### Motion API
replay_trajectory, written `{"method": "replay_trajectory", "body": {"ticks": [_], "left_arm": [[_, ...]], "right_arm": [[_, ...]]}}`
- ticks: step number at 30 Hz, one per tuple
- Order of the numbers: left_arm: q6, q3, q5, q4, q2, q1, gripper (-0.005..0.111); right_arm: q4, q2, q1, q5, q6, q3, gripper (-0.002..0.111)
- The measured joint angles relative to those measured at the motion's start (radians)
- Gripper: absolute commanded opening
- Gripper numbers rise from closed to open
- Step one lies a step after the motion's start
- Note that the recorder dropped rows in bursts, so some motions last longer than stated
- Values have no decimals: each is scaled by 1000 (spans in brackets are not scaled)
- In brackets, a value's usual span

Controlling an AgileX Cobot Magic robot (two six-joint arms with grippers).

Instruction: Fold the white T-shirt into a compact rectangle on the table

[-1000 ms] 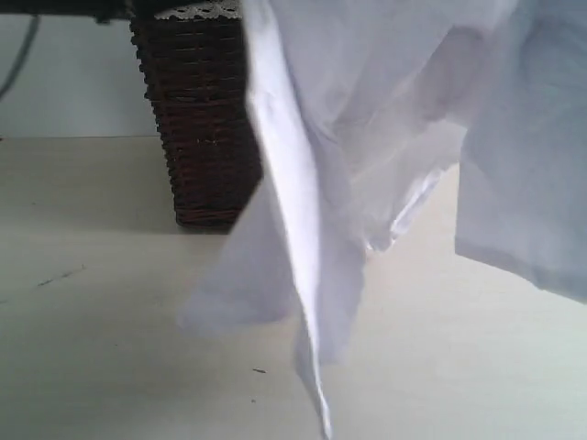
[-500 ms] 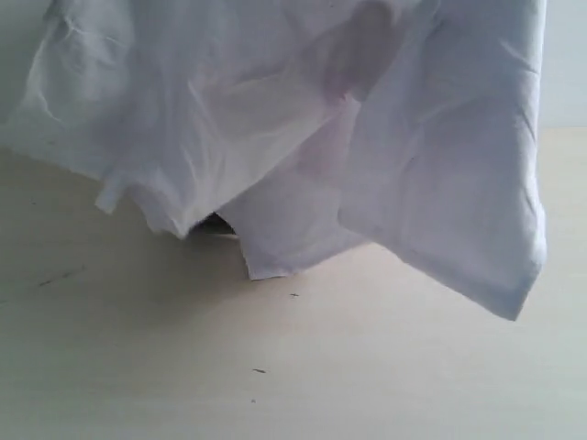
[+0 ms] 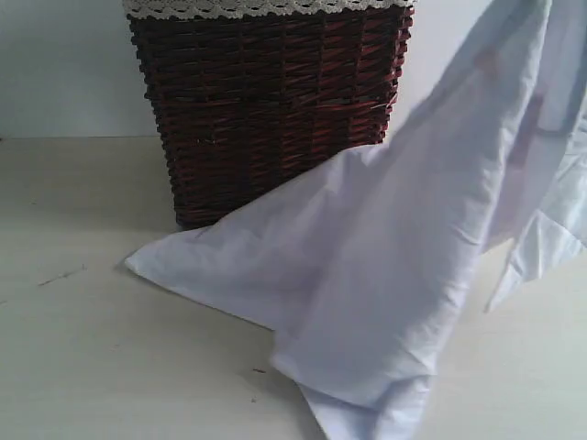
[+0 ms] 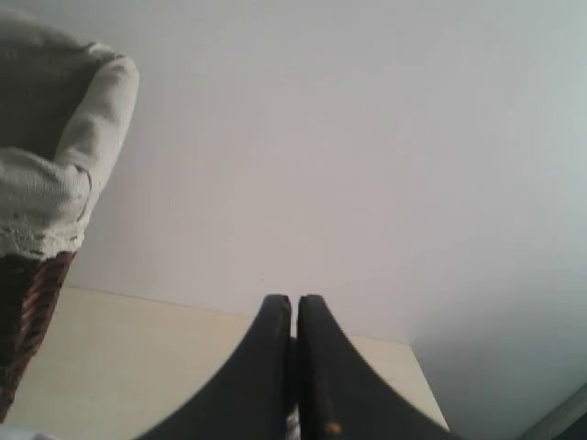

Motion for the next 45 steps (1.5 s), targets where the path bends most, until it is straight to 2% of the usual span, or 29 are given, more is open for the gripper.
{"method": "replay_trajectory", "body": {"ticks": [4, 7, 9, 11, 13, 16, 18, 21, 24, 25, 28, 33, 37, 40, 42, 45], "left_arm": [[-50, 2, 0, 5, 0, -2, 2], [-78, 21, -2, 66, 0, -39, 15], [-83, 48, -2, 132, 0, -85, 26], [-85, 80, -2, 191, 4, -131, 39], [-88, 118, 0, 231, 13, -174, 46], [-76, 162, -2, 271, 34, -230, 50], [-65, 187, -7, 282, 55, -254, 50], [-42, 215, -18, 314, 86, -279, 50], [-26, 243, -58, 361, 114, -298, 50], [-24, 250, -80, 374, 123, -303, 50], [-16, 269, -133, 408, 162, -316, 50], [-3, 282, -158, 414, 216, -320, 50], [1, 282, -160, 402, 242, -320, 50], [1, 282, -160, 395, 249, -320, 50], [4, 282, -160, 391, 249, -320, 50], [5, 282, -160, 377, 249, -320, 50]], "right_arm": [[0, 0, 0, -4, 0, 37, 0], [0, 0, 0, -4, 0, 56, 8], [0, 0, 0, -4, 0, 74, 19], [-9, 0, 0, -4, 0, 94, 36], [-13, 0, 0, -4, 0, 115, 54], [-16, 0, 0, -4, 0, 155, 84], [-16, -1, 0, -4, 0, 187, 92], [-16, -11, 0, -4, 0, 245, 85], [-16, -25, 0, -4, 0, 321, 64], [-16, -26, 0, -4, 0, 344, 53], [-16, -35, 0, -4, 0, 433, 30], [-14, -36, 0, -2, 0, 577, 0], [-14, -36, 0, 13, 4, 610, 0], [-14, -36, -1, 95, 51, 610, 0], [-14, -36, -1, 190, 152, 610, 0], [-17, -20, -1, 270, 409, 610, 0]]}}
